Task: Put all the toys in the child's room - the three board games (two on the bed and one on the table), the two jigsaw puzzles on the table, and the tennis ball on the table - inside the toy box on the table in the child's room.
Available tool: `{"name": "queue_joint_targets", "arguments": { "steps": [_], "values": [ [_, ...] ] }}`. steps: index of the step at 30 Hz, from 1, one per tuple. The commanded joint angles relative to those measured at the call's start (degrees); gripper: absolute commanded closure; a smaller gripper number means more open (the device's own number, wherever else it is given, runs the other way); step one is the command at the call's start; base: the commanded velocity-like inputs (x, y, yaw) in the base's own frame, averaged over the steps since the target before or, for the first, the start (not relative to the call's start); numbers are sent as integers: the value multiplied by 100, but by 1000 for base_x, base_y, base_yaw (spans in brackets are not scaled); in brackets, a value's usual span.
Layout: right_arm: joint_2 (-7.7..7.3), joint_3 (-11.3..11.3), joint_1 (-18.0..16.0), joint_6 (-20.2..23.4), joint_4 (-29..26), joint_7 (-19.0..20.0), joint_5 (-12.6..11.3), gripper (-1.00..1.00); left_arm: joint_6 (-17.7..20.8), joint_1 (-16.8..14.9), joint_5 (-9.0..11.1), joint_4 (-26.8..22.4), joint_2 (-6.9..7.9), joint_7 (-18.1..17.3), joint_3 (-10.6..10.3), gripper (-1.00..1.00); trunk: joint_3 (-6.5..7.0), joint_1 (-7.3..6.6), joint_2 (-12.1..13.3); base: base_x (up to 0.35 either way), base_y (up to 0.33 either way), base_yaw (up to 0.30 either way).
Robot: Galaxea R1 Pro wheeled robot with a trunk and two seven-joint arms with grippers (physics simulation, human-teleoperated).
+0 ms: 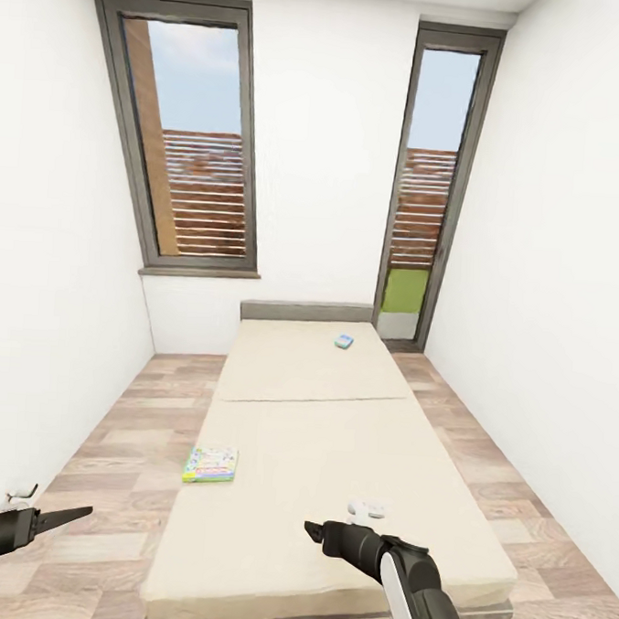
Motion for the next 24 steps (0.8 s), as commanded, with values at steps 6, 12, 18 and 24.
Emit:
{"name": "queue_joint_targets", "arguments": {
  "steps": [6, 12, 18, 24],
  "values": [
    [2, -3, -3, 33, -4, -12, -45, -100, 60, -4, 1, 2, 1, -21, 2, -100, -7, 5, -8, 240, 189, -137],
    [2, -3, -3, 32, -7, -8, -45, -100, 60, -1, 0, 2, 1, -21, 7, -100, -7, 5, -8, 245, 111, -47],
    [2, -3, -3, 29, -7, -9, -45, -100, 60, -4, 1, 2, 1, -21, 8, -100, -7, 5, -8, 246, 35, -15],
    [2, -3, -3, 32, -6, -9, -45, -100, 60, -4, 1, 2, 1, -21, 9, -100, -7, 5, -8, 236, 8, -2]
  ]
}}
